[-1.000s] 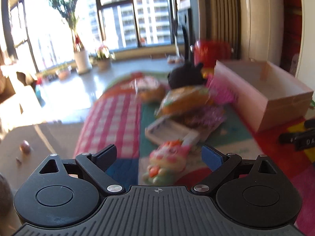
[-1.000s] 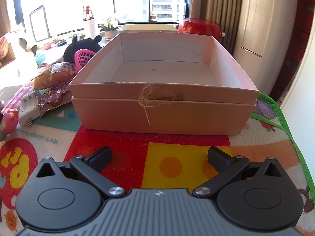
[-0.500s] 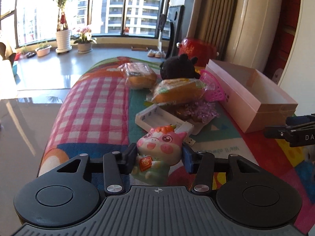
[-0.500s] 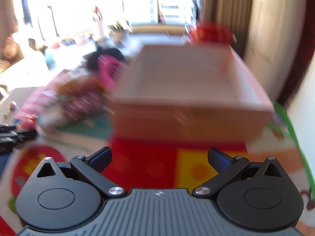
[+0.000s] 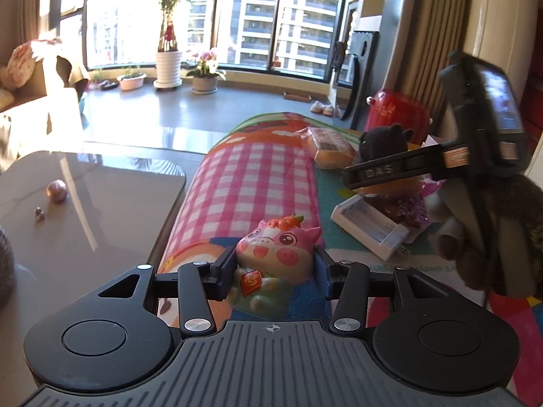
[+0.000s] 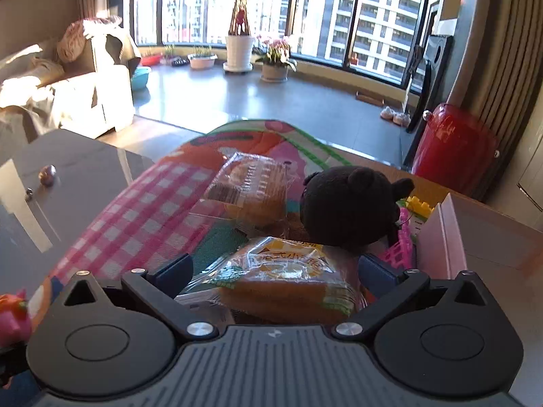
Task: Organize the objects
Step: 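Grasp the pig figurine with the left gripper while the right gripper grasps the wrapped bun, then carry the pig figurine and bun into the pink box and release both, then grasp the white battery charger with the left gripper while the right grasps the purple snowflake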
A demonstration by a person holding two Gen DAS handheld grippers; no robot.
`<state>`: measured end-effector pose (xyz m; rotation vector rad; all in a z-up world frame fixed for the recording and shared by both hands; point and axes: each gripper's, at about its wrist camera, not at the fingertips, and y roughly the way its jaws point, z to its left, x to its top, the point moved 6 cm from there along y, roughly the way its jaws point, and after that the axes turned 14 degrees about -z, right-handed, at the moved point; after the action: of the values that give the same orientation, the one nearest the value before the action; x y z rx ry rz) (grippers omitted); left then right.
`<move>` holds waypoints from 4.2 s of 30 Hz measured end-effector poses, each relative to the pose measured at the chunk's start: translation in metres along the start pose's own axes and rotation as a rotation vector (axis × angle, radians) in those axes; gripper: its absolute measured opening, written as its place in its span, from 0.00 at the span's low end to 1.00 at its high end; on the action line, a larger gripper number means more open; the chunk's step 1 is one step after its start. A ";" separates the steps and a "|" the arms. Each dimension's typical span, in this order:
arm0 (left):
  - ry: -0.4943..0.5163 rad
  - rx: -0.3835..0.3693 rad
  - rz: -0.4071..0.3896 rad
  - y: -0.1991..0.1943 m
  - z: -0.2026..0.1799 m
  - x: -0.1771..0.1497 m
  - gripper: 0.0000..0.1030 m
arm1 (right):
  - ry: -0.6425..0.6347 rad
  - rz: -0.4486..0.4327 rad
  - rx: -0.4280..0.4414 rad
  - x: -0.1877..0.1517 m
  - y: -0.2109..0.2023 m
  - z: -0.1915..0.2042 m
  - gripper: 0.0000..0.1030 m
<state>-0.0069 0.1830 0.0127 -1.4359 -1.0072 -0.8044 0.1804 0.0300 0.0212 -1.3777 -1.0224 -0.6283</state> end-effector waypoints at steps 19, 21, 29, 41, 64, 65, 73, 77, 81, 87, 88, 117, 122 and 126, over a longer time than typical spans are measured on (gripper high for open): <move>0.065 -0.145 0.050 -0.018 -0.056 -0.015 0.50 | -0.022 -0.077 0.087 -0.032 -0.169 -0.038 0.80; 0.104 -0.195 0.063 -0.022 -0.078 -0.019 0.51 | -0.026 -0.076 0.060 -0.048 -0.192 -0.052 0.80; 0.205 -0.395 0.017 -0.005 -0.200 0.018 0.51 | 0.026 -0.076 -0.130 -0.111 -0.256 -0.133 0.80; 0.113 -0.398 -0.037 0.142 -0.313 0.059 0.51 | 0.161 -0.169 -0.249 -0.118 -0.273 -0.197 0.80; -0.094 -0.088 0.079 0.072 -0.080 0.006 0.51 | 0.269 -0.215 -0.092 -0.019 -0.168 -0.179 1.00; -0.111 -0.091 0.088 0.076 -0.082 0.005 0.51 | 0.239 -0.196 -0.100 -0.029 -0.166 -0.170 1.00; -0.078 -0.037 0.106 0.106 -0.115 -0.001 0.53 | 0.110 -0.048 -0.130 -0.125 -0.179 -0.119 1.00; 0.038 -0.034 0.077 0.113 -0.128 -0.008 0.59 | 0.062 -0.033 -0.144 -0.135 -0.185 -0.111 1.00; 0.095 -0.059 0.045 0.109 -0.129 -0.010 0.57 | 0.035 -0.050 -0.124 -0.125 -0.184 -0.097 1.00; 0.040 -0.071 0.048 0.088 -0.089 -0.011 0.53 | 0.051 -0.053 -0.061 -0.103 -0.168 -0.074 1.00; 0.035 -0.068 0.047 0.082 -0.080 -0.012 0.53 | 0.050 -0.051 -0.041 -0.098 -0.162 -0.068 1.00; 0.076 -0.072 0.043 0.046 -0.046 -0.025 0.52 | 0.023 0.076 0.009 -0.088 -0.125 -0.034 0.42; 0.092 -0.092 0.045 0.047 -0.063 -0.026 0.52 | -0.065 0.070 0.010 -0.109 -0.161 -0.048 0.57; 0.088 -0.119 0.055 0.049 -0.076 -0.027 0.52 | -0.102 0.050 -0.084 -0.123 -0.178 -0.070 0.83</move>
<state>0.0324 0.1050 -0.0228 -1.5089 -0.8619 -0.8919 -0.0143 -0.0867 0.0085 -1.5170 -1.0490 -0.5742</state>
